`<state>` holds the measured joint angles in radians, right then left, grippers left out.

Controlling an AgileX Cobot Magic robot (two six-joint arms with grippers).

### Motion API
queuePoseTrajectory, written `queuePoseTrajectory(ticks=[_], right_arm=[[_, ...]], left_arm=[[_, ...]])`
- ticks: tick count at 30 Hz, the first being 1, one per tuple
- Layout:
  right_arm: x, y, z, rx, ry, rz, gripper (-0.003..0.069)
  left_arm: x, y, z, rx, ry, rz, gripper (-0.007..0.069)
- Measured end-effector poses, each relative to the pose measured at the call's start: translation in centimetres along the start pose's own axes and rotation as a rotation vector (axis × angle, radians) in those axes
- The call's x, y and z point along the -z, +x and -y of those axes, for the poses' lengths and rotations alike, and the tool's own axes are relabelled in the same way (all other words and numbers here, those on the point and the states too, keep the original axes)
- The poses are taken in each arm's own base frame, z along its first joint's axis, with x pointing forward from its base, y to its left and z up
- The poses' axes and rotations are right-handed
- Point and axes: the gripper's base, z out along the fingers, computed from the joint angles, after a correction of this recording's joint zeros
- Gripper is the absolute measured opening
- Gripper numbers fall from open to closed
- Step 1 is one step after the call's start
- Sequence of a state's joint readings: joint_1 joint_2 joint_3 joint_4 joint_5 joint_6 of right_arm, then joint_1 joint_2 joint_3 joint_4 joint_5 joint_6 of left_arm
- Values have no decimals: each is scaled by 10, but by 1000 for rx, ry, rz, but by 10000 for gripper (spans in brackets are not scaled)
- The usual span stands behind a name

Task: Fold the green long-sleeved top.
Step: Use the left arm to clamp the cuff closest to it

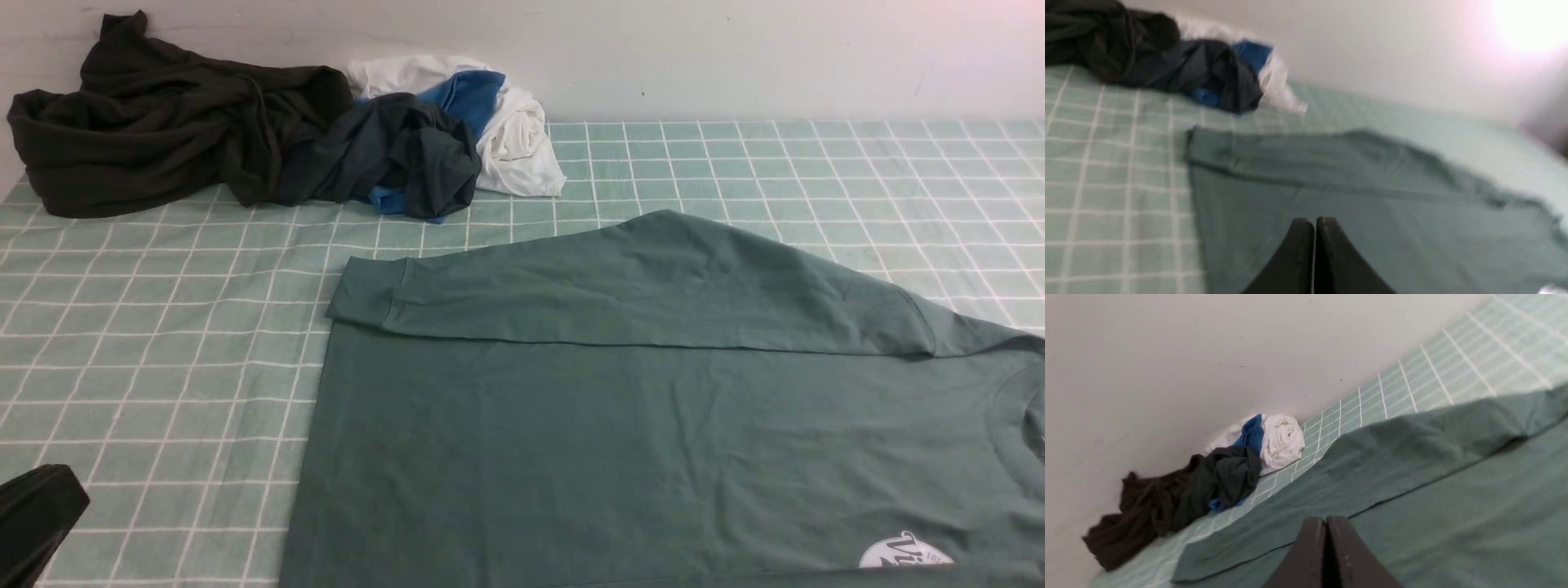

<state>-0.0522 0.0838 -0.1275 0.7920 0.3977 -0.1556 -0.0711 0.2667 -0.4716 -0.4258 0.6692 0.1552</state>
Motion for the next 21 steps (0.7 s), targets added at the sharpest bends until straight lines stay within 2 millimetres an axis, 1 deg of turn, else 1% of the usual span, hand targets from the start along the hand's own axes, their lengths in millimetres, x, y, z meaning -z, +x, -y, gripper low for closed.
queuePoseTrajectory(ticks=[2,3,5,6,7,8,9,10,12,13,16,17,19,21], right_arm=[[-5,-21,-13,117,17,-30,-14],[-10,-32,-19,182,28,-57,-14],[-22,-49,-29,297,43,-144,-14],[-28,-59,-36,358,42,-200,-14],[-29,-63,-40,372,34,-213,-14],[-42,-73,-48,445,25,-343,-14],[-49,-74,-51,469,9,-433,-14],[-55,-77,-56,495,-16,-512,-14],[-64,-73,-63,531,-70,-659,-14],[-69,-68,-65,552,-95,-751,-14],[-75,-51,-69,630,-156,-966,-14],[-75,-50,-69,636,-160,-986,-14],[-75,-39,-70,707,-189,-1110,-14],[-75,-36,-70,738,-197,-1135,-14]], left_arm=[[-11,-20,-4,-108,-73,-192,-3],[-14,-32,-5,-159,-102,-256,-3],[-26,-51,-12,-268,-163,-432,-3],[-32,-56,-15,-312,-183,-495,-3],[-36,-56,-15,-322,-179,-531,-3],[-49,-62,-15,-396,-175,-626,-3],[-59,-62,-13,-439,-153,-672,-3],[-69,-59,-9,-480,-122,-719,0],[-87,-49,2,-546,-53,-807,11],[-97,-43,8,-577,-17,-852,22],[-123,-23,26,-623,47,-966,74],[-125,-22,27,-624,50,-974,74],[-151,1,39,-631,72,-1070,155],[-164,12,45,-634,87,-1103,214]])
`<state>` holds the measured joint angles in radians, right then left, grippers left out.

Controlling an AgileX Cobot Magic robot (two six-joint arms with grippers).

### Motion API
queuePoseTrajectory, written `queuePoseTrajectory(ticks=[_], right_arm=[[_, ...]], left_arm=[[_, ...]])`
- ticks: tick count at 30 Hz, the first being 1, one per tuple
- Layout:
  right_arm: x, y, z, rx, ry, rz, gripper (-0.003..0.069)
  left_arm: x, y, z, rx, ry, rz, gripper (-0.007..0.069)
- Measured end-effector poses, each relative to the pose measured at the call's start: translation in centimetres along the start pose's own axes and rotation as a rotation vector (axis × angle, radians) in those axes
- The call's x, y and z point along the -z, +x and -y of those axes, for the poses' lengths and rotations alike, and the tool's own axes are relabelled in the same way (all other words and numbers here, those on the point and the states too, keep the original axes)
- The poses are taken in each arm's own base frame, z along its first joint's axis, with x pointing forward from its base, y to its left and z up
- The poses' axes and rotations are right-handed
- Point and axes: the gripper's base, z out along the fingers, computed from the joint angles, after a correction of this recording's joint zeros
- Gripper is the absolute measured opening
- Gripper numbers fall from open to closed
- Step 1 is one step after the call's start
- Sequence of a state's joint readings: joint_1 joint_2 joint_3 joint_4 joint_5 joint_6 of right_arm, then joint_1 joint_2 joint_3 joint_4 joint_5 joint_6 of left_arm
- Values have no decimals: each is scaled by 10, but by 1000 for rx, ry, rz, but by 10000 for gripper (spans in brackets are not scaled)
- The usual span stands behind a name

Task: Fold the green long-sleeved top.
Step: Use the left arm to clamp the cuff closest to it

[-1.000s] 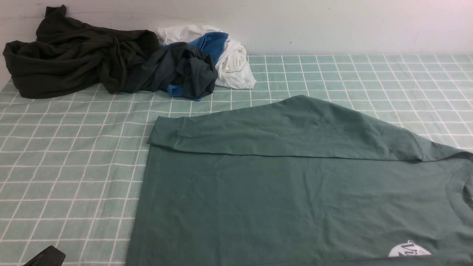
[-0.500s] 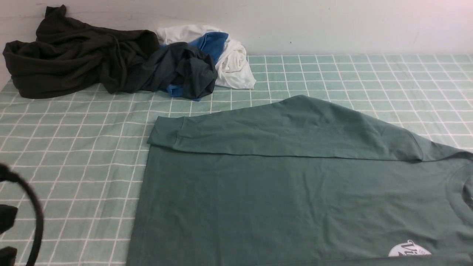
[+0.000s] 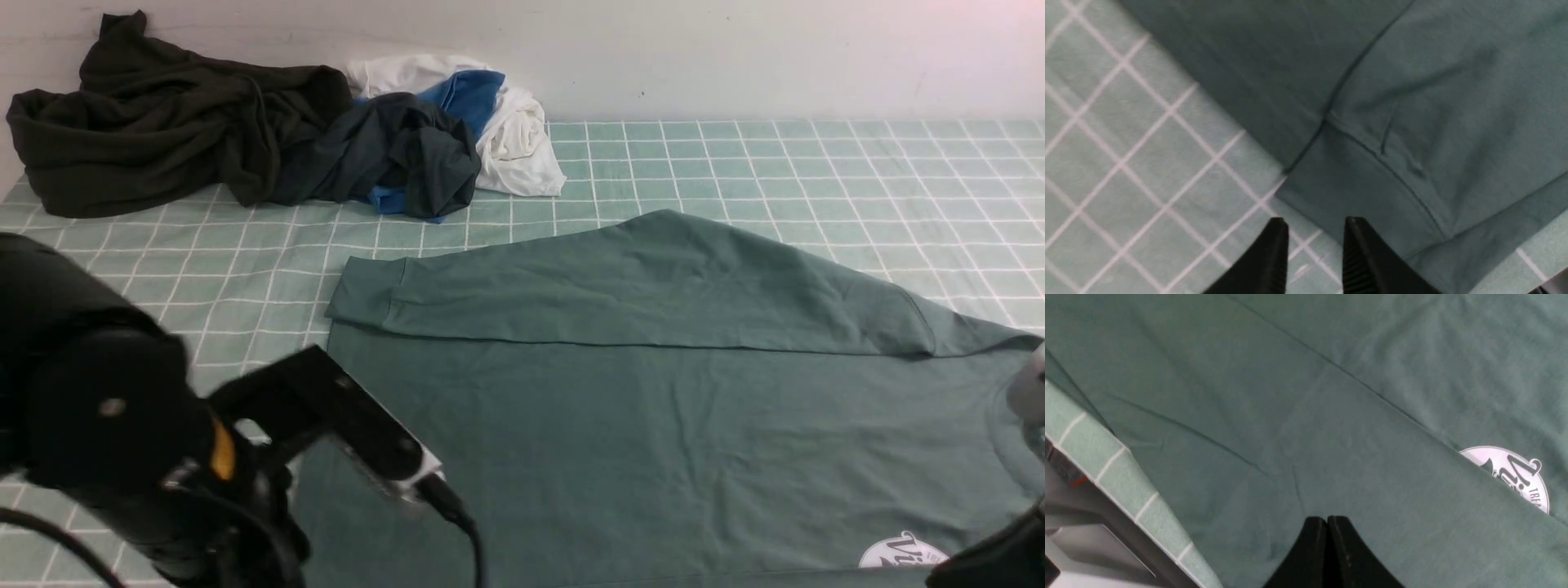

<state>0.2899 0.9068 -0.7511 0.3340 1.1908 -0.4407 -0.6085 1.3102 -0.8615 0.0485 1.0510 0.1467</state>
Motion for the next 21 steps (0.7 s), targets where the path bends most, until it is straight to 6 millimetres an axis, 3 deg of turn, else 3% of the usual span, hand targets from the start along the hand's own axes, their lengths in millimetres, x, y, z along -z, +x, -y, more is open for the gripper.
queuePoseTrajectory(ticks=[5,11,13,17,18,20,21], right_arm=[[-1,-2,2,17,24,17,-14],[0,-4,3,19,37,36,-14],[0,-4,3,20,40,41,-14],[0,-5,3,21,44,43,-14],[0,-5,3,21,44,43,-14],[0,-5,3,21,44,43,-14],[0,-5,3,21,45,45,-14]], left_arm=[[-51,-28,10,-87,27,-59,396],[-95,-34,12,-112,56,-172,441],[-100,-35,14,-97,75,-186,411],[-100,-35,17,-66,110,-186,243],[-100,-35,17,-66,110,-186,231],[-99,-35,19,-58,122,-195,71],[-99,-35,19,-59,122,-197,52]])
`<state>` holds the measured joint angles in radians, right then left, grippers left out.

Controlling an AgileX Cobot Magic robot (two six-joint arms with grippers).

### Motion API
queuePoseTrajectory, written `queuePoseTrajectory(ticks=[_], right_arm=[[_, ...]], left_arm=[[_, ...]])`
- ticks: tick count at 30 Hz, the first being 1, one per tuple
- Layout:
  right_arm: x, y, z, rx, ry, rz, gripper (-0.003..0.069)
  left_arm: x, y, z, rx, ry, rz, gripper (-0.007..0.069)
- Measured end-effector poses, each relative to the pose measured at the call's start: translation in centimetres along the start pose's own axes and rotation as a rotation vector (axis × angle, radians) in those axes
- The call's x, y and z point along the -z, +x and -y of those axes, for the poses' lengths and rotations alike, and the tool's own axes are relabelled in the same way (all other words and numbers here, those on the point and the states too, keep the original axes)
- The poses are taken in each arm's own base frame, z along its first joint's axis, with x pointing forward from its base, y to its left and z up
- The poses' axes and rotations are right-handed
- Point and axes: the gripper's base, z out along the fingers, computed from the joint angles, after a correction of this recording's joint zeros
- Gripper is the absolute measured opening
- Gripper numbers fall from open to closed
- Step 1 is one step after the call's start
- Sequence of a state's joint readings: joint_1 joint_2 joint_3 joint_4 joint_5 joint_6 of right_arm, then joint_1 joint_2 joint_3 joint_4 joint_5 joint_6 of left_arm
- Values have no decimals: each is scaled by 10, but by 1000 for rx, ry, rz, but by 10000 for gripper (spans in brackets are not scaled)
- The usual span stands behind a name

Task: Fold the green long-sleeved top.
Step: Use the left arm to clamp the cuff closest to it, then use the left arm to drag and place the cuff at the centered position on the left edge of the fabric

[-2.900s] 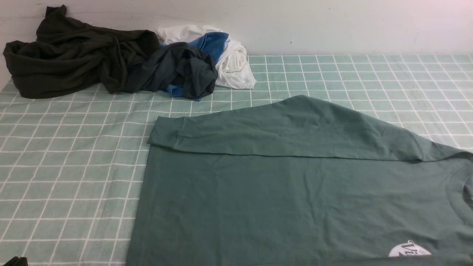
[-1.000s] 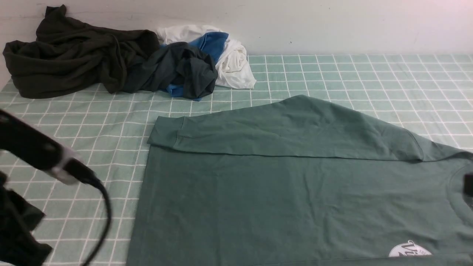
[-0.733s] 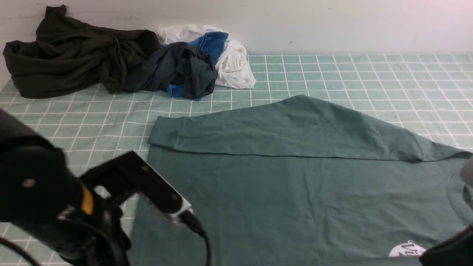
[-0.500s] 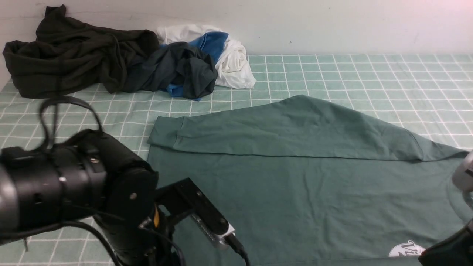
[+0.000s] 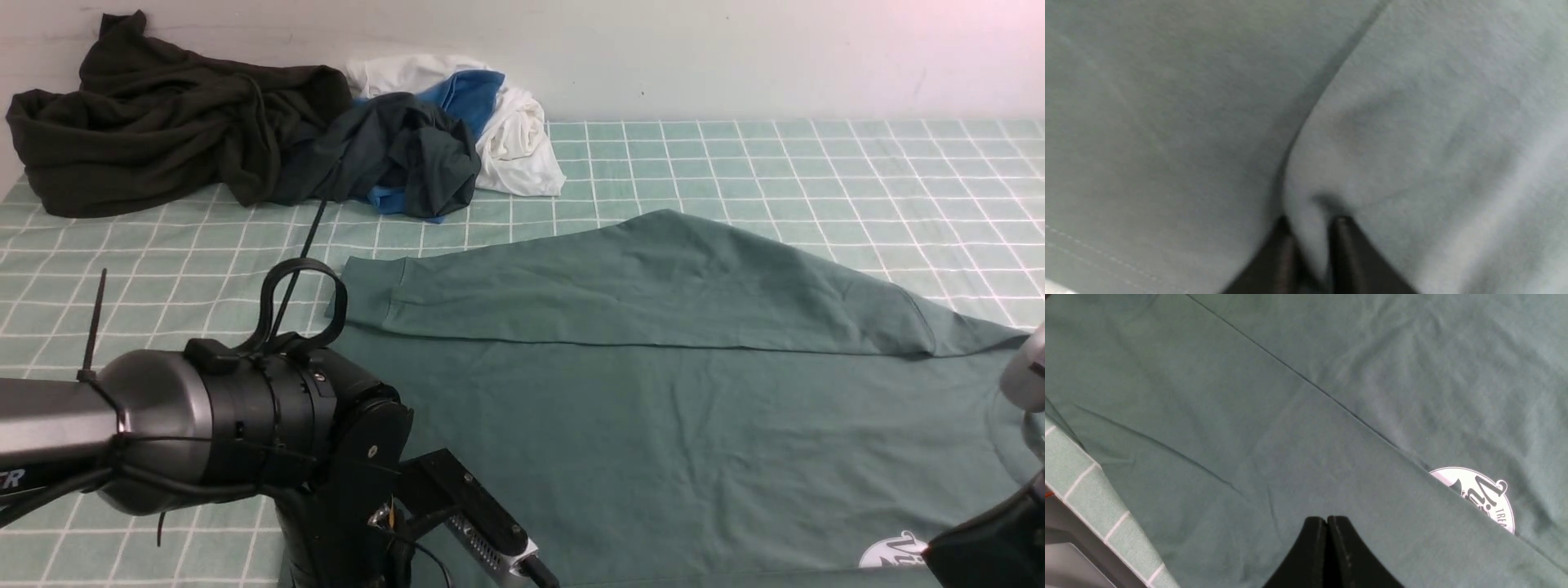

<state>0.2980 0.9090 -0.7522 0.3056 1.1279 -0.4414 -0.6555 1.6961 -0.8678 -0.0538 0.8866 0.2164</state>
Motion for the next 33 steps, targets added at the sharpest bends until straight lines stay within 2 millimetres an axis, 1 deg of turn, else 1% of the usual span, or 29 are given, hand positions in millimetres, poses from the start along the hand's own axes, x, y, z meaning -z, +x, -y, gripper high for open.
queuePoseTrajectory(ticks=[2,6,10,15,19,22,23,26,28,33], right_arm=[[0,-1,0,1,5,8,-14],[0,-3,2,-1,21,32,-14],[-1,-3,7,-25,71,29,-14],[-10,-3,21,-110,182,-48,-14],[-23,-5,32,-176,230,-110,-14],[-31,-7,36,-197,249,-128,-14],[-34,-8,39,-217,263,-135,-14],[-39,-9,43,-241,289,-151,-14],[-41,-5,55,-315,328,-170,-14],[-46,11,76,-438,383,-162,-14]], left_arm=[[2,-1,-1,-5,-4,-6,22],[16,-8,-7,-34,-47,-21,17],[46,-27,-22,-49,-122,31,17],[85,-48,-40,-10,-166,145,17],[102,-60,-52,-2,-193,188,17],[108,-66,-56,-16,-208,197,17],[110,-72,-60,-21,-214,207,17],[110,-79,-64,-18,-216,210,17],[106,-86,-67,-17,-216,203,17],[97,-89,-68,-17,-207,171,18]])
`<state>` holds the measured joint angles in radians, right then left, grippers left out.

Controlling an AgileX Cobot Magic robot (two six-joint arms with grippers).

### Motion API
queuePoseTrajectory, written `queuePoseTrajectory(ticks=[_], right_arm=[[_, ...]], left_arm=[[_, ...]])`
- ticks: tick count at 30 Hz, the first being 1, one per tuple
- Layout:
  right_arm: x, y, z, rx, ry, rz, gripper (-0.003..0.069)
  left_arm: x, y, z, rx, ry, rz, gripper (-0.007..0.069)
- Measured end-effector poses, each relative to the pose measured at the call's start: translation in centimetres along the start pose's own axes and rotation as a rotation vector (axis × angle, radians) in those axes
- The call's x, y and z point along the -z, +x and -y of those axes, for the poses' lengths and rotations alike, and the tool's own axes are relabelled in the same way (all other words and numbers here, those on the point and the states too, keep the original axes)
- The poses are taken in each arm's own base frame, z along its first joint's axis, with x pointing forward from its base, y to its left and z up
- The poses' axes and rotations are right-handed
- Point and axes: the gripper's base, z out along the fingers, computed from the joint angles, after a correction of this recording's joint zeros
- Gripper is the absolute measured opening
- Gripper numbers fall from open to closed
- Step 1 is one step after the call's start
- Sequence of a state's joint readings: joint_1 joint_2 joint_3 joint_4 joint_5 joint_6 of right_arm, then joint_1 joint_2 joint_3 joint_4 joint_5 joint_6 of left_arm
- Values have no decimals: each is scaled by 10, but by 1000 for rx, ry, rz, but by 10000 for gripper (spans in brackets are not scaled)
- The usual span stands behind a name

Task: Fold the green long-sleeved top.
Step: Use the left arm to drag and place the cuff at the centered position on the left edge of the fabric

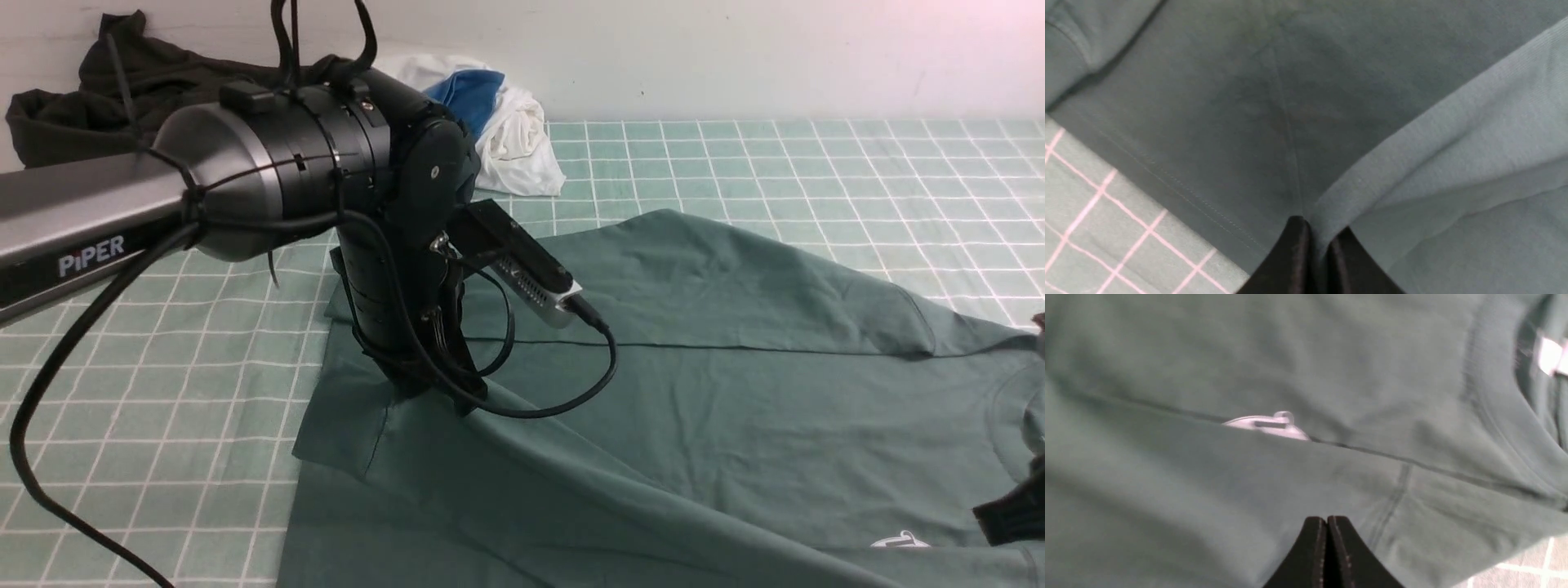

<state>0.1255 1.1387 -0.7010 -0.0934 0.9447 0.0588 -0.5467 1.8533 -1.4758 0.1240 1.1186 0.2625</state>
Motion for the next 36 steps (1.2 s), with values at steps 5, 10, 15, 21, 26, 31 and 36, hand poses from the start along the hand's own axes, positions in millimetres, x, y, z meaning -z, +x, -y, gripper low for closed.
queuePoseTrajectory(ticks=[5,10,15,21,26,31,36], right_arm=[[-18,15,17,-126,29,-8,26],[-30,17,20,-169,36,-39,156],[-58,11,25,-186,84,-92,306],[-94,7,28,-233,128,-148,347],[-105,3,28,-234,123,-166,316],[-106,1,28,-234,123,-167,118],[-99,4,32,-204,171,-184,1]], left_arm=[[-2,0,0,1,2,-8,20],[-2,0,0,4,3,-7,20],[-2,-2,0,14,8,11,20],[-2,-3,1,22,19,22,20],[-2,-3,2,24,23,25,20],[-2,-4,2,30,31,39,20],[1,-7,1,25,27,51,20]])
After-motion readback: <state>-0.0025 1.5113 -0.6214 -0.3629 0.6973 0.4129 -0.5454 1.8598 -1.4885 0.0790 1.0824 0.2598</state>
